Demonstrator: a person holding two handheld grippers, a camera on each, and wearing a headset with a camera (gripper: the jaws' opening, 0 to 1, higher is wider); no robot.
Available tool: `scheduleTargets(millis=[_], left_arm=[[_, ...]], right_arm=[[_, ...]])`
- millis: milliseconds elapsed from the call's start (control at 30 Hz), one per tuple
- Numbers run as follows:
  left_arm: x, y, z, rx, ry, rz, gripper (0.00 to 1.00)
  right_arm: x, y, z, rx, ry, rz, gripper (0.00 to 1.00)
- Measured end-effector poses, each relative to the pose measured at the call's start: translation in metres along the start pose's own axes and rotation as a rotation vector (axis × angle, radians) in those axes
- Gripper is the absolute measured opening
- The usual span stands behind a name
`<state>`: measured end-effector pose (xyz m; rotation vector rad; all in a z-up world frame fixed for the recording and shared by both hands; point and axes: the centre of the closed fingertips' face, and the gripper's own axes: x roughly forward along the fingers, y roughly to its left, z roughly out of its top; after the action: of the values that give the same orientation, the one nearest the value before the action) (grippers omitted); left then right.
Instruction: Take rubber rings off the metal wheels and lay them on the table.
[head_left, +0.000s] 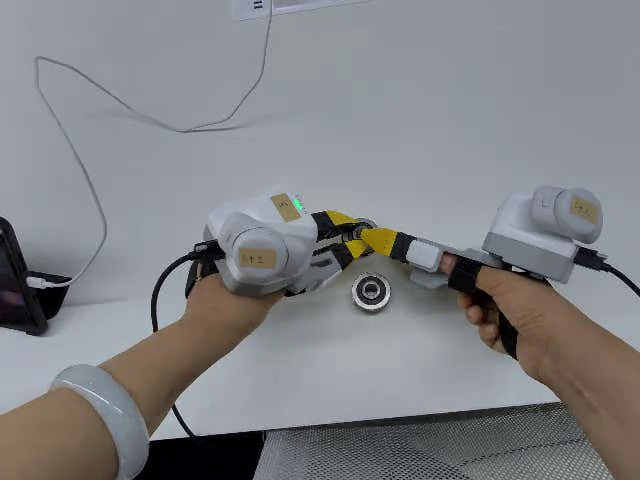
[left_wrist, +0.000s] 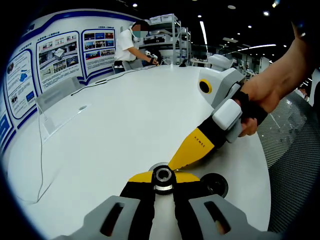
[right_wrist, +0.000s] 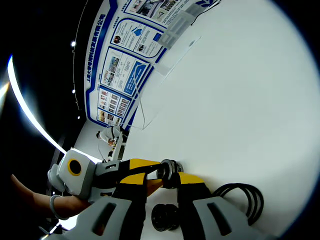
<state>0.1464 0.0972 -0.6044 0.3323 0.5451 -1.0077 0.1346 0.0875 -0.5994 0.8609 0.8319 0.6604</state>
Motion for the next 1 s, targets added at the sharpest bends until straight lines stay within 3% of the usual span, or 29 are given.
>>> scheduleTargets(millis=[1000], left_arm=[[0.000,0.000,0.000,-0.004,-0.004,0.000,0.14]], right_arm=[[-0.004,-0.010,0.005,-0.057,-0.008,-0.053,0.06]])
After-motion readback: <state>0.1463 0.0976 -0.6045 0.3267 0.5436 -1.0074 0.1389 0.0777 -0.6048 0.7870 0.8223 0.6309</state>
